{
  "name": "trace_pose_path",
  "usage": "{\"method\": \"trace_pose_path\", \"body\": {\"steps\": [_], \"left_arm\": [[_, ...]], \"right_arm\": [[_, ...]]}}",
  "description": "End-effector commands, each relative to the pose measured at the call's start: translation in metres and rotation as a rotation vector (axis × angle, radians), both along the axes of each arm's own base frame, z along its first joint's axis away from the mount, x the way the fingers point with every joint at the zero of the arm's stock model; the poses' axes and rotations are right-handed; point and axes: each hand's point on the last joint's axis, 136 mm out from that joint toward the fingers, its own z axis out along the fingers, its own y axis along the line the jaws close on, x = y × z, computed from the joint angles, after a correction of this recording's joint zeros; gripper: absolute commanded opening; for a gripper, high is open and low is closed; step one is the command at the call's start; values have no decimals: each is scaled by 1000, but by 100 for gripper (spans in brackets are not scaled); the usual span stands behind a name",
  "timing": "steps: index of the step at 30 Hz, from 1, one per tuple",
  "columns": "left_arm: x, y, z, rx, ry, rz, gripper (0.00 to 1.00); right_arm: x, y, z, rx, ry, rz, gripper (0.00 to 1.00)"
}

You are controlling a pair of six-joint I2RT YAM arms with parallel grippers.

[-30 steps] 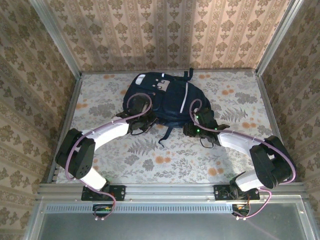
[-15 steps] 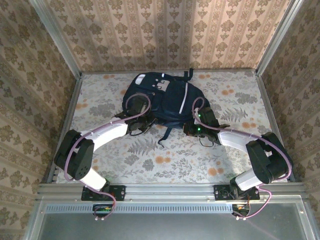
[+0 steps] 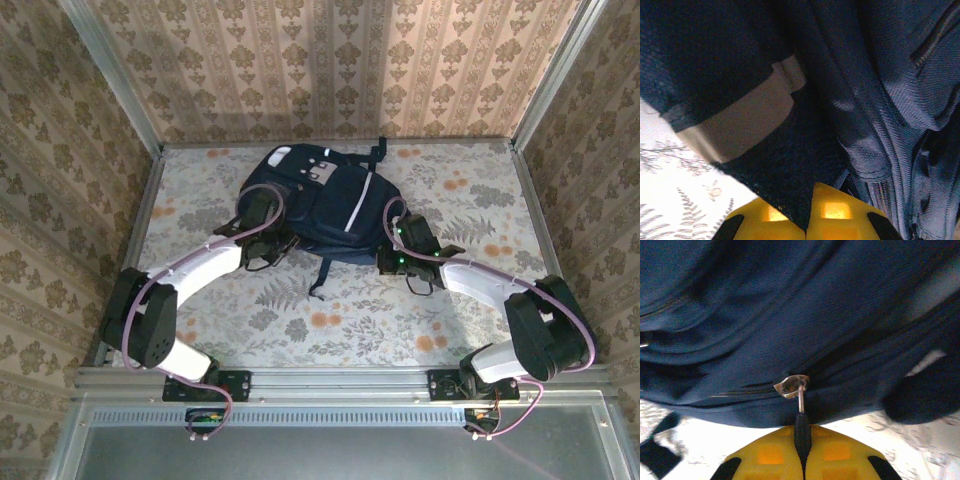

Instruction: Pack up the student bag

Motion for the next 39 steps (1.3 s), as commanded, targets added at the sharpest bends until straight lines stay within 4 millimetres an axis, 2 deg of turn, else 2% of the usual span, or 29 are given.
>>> {"method": "trace_pose_path", "body": {"steps": [1,2,3,5,7,9,10,12,13,15,18,20,23,26,31,39], "left_arm": [[2,33,2,104,-22,47,0],[3,37,2,116,-19,49,0],[5,39,2,128,-19,52,0],[11,42,4,151,-17,41,0],[24,34,11,163,-40,-18,0],[42,13,23,174,-65,-156,0],[56,15,27,190,-45,-191,0],[69,11,30,212,29,-255,0],[74,11,34,202,55,-264,2],[78,10,42,155,55,-253,17],[71,15,58,118,9,-223,35],[58,21,64,114,11,-215,42],[33,27,59,85,51,-205,50],[7,24,51,10,89,-200,52],[-26,19,36,-80,122,-181,53],[-20,-9,24,-110,123,-213,51]], "right_arm": [[3,-42,-1,-207,-14,-112,0],[5,-47,11,-215,-55,-130,0],[5,-49,14,-229,-74,-140,0],[4,-41,22,-232,-119,-105,0],[-2,-18,27,-193,-152,-9,0],[-13,17,32,-95,-175,137,0],[-21,36,35,-53,-195,210,0],[-35,66,43,-23,-238,337,0],[-42,82,46,-17,-259,398,0],[-53,106,52,-14,-284,485,0],[-53,129,59,-2,-287,511,0],[-48,144,54,34,-260,504,0],[-42,163,55,88,-245,491,0],[-38,180,54,114,-227,492,0],[-37,191,52,144,-208,477,0],[-41,186,46,134,-204,463,0]]}}
